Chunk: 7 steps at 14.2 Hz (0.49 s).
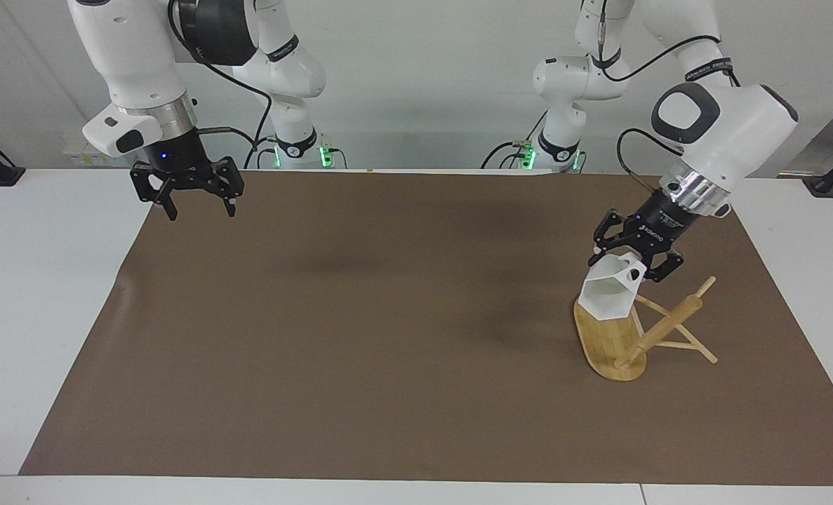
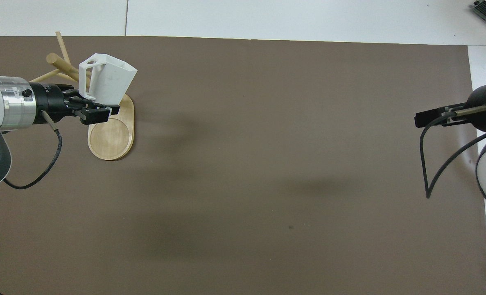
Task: Hang cup on rack
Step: 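Carry the cup to the rack while the right gripper withdraws, then lower the cup handle onto a rack peg with the left gripper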
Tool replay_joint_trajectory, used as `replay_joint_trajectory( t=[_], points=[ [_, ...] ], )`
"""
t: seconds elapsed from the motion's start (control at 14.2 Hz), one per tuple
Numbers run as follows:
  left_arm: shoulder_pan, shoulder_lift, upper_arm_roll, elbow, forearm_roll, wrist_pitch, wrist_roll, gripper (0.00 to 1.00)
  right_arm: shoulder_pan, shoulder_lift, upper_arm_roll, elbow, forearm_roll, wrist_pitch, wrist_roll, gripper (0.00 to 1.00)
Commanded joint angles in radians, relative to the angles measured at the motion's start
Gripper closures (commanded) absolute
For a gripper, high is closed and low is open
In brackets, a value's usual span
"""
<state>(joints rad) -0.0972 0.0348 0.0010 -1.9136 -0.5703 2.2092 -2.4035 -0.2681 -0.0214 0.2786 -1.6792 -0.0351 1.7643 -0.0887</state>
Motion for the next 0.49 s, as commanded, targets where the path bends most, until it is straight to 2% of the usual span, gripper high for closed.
replay_joint_trajectory(
  t=[0.0, 0.42],
  points=[
    [0.001, -0.018, -0.003, -0.031, 0.012, 0.061, -0.048, 1.00, -0.045, -0.072, 0.007, -0.106, -0.022, 0.023, -0.008, 0.00],
    [-0.012, 0.005, -0.003, -0.053, 0.013, 0.133, -0.068, 1.00, -0.054, -0.069, -0.042, -0.096, -0.009, 0.020, 0.001, 0.00]
  ],
)
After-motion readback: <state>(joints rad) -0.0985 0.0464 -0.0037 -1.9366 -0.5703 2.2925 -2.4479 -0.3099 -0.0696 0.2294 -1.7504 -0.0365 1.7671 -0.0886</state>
